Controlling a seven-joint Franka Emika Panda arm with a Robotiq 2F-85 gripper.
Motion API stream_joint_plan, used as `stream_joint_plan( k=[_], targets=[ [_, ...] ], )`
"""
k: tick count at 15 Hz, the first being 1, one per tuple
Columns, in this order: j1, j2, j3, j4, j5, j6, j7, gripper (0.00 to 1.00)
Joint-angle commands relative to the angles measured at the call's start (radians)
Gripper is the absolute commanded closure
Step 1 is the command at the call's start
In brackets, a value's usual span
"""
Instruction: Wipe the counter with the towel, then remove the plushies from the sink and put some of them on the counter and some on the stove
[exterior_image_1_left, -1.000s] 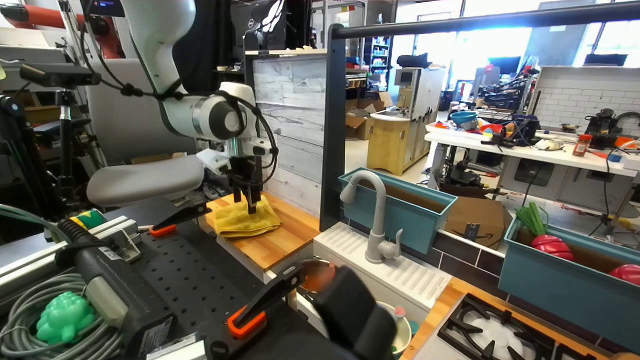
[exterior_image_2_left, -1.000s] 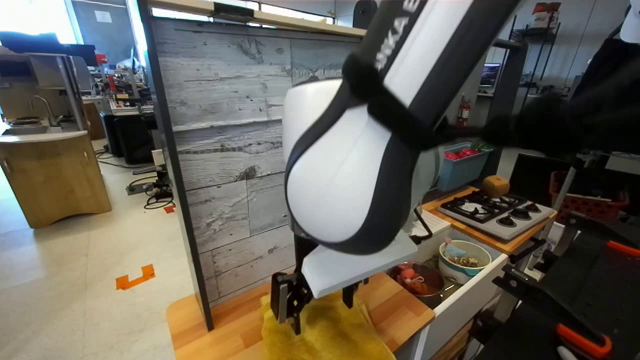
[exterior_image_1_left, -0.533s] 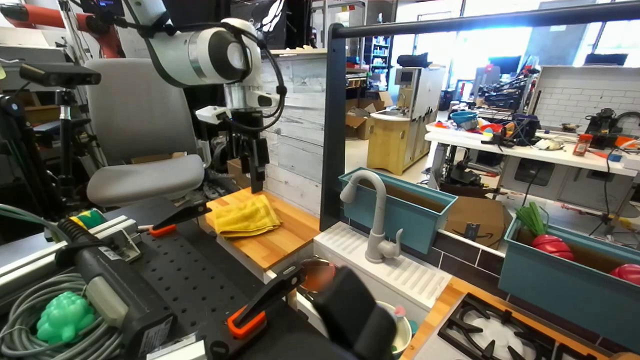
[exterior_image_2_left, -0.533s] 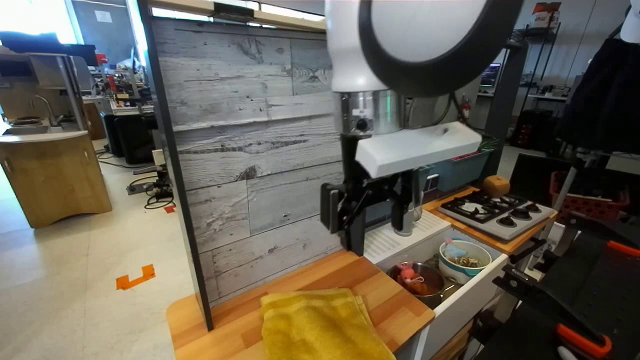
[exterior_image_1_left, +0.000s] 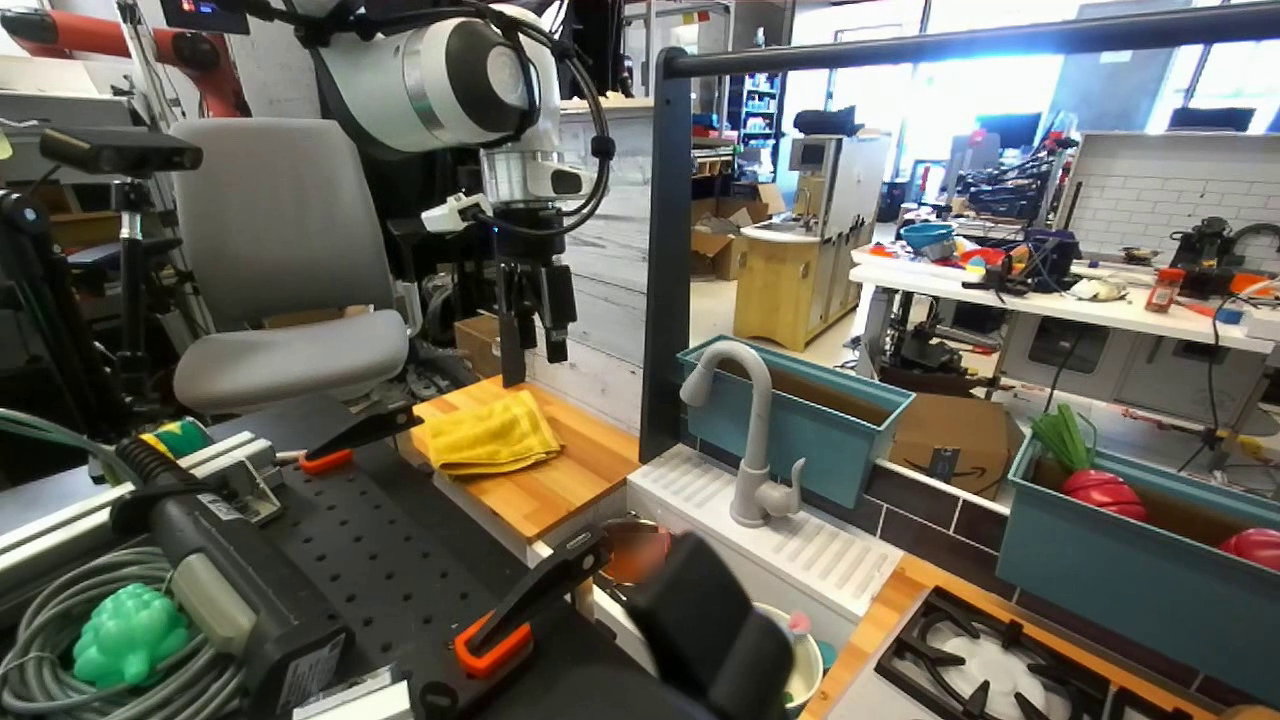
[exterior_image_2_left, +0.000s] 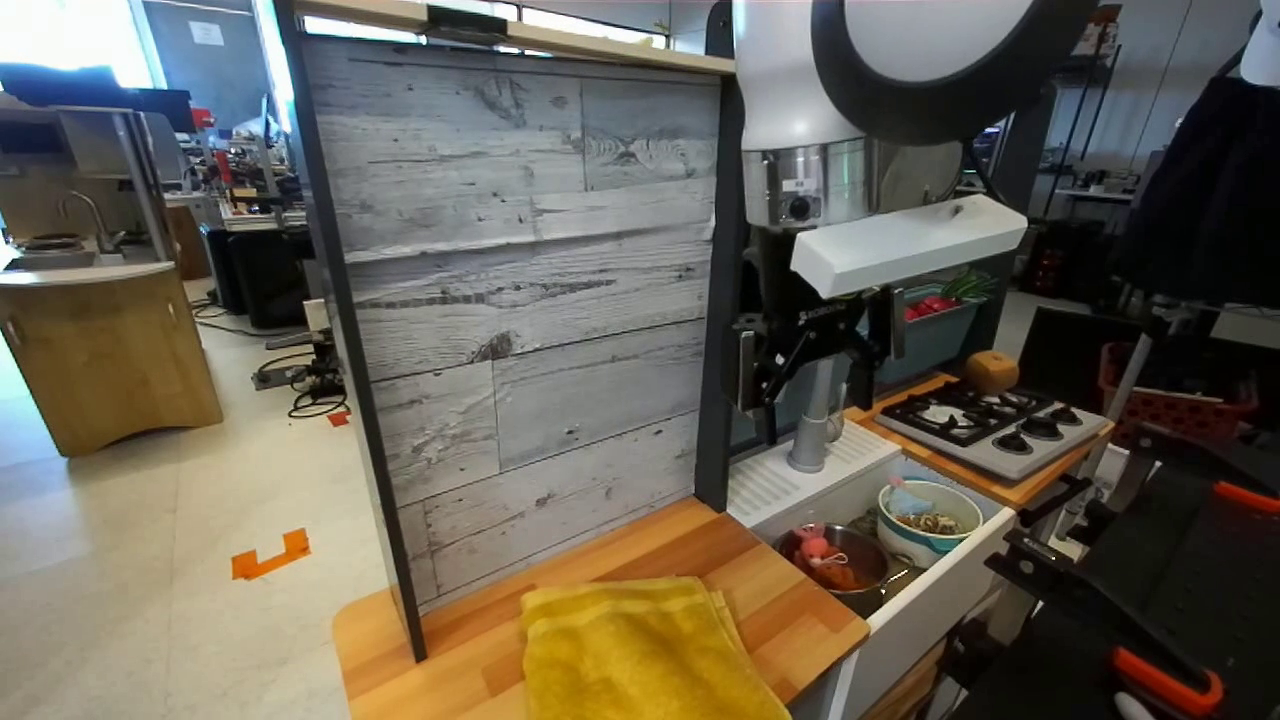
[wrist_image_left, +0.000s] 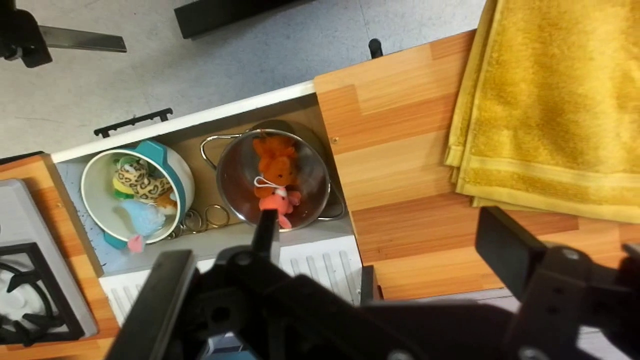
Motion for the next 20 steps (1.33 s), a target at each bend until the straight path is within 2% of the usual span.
stream_joint_plan(
  k=[1,2,4,7,8,10,12,13,14,15,17,20],
  targets=[
    [-0.054,-0.001,0.085,-0.003,-0.073,-0.029,-0.003,0.00],
    [-0.048,0.006,0.077,-0.010,-0.140,-0.016,-0.012,0.00],
    [-0.085,0.031,0.064,0.008,-0.244,-0.028,-0.079,0.00],
    [-0.162,0.072,0.018,0.032,-0.389,-0.014,-0.214,0.00],
    [-0.207,0.094,0.010,0.048,-0.395,0.006,-0.231,0.00],
    [-0.274,0.144,0.002,0.091,-0.321,0.018,-0.153,0.00],
    [-0.361,0.207,0.045,0.132,-0.231,0.086,-0.167,0.00],
    [-0.378,0.246,0.048,0.138,-0.198,0.149,-0.147,0.00],
    [-0.384,0.283,0.052,0.148,-0.158,0.196,-0.127,0.00],
    [-0.355,0.205,0.016,0.103,-0.195,0.129,-0.185,0.00],
    [-0.361,0.267,0.019,0.123,-0.151,0.182,-0.172,0.00],
    [-0.357,0.292,0.026,0.142,-0.143,0.188,-0.153,0.00]
  ],
)
